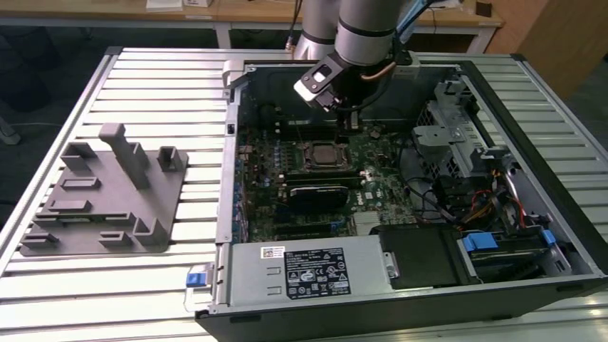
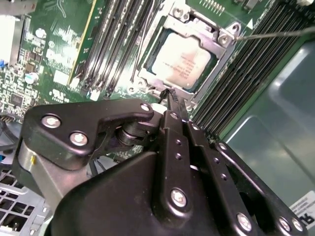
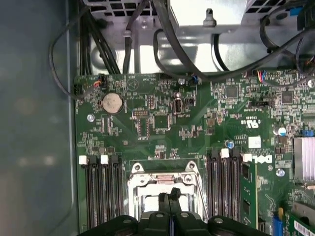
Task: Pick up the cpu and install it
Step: 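Close the cpu cover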
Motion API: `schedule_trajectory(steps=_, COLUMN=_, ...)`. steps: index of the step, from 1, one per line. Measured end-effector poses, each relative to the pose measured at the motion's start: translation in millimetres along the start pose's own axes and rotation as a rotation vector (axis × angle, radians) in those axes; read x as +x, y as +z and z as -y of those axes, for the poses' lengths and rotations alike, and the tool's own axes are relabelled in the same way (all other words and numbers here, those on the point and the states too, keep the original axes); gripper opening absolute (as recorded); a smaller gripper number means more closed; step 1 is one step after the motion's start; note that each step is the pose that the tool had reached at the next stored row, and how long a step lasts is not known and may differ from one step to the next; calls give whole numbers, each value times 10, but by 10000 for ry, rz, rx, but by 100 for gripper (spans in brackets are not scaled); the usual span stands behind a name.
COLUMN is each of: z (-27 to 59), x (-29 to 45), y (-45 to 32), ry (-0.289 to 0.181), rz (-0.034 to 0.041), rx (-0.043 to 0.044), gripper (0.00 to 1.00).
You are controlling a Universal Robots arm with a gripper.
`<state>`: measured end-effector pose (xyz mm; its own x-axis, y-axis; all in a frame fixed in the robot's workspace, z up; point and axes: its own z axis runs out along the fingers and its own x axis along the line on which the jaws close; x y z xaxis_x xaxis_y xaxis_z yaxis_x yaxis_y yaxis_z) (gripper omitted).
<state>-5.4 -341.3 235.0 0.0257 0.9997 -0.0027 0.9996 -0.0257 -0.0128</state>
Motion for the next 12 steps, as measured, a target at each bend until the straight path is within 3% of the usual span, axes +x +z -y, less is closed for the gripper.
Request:
schedule_trajectory(steps=8, z=106, x=-7, y=10, ry=-5, rz=0, rx=-1, gripper=11)
schedule_trajectory(steps=12, z=116, x=-7, y=12, ry=-6, rz=0, rx=0, gripper=11)
